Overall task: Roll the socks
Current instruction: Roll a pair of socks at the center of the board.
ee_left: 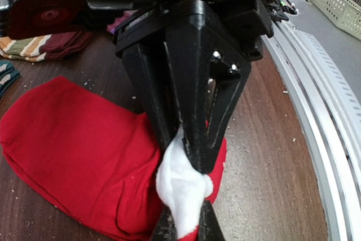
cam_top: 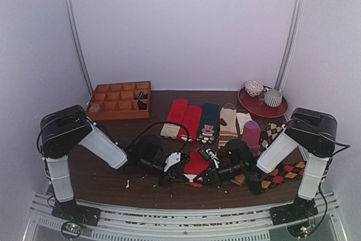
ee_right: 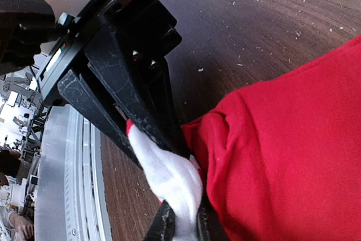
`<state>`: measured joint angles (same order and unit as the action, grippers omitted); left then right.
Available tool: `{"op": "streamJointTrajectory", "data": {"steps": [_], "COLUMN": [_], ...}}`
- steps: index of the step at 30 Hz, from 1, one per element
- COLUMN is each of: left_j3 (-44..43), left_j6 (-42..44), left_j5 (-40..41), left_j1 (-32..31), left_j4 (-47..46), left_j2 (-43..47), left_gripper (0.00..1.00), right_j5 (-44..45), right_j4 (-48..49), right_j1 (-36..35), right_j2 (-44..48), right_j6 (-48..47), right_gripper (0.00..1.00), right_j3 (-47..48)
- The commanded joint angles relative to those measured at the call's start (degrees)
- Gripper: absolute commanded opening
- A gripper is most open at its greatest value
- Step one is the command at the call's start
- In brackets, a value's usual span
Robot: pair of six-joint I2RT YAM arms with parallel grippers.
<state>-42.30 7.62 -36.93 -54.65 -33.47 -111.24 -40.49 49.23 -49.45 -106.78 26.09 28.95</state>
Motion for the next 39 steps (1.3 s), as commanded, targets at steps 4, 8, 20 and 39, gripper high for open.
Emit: {"op": "streamJointTrajectory", "data": {"steps": [4, 8, 20, 39], "left_j3": [0.0, 2.5, 3.0, 1.1], "left_j6": [-10.6, -17.9, -24.0, -21.7], "left_j5": [1.1, 3.7, 2.3, 1.1], "left_j1": [-0.4, -0.1, 1.2, 1.2], "left_j4": [6.1, 12.4, 22.8, 25.6], "left_j2": [-2.2, -2.4, -4.9, -6.8], "left_gripper": [0.0, 0.0, 0.0, 0.0], "right_j5": [6.3, 13.5, 39.6, 43.9], "right_j4": [-22.5, -25.7, -10.8, -17.1], "right_j1": [-0.5, -0.5, -17.4, -19.9], "right_j2": [0.8, 10.2, 23.5, 10.4], "right_j6": [-6.7, -12.0, -39.3, -47.1], "right_gripper": [0.27, 0.32, 0.47, 0.51], "right_j3": [-0.2, 0.1, -7.3, 2.1]}}
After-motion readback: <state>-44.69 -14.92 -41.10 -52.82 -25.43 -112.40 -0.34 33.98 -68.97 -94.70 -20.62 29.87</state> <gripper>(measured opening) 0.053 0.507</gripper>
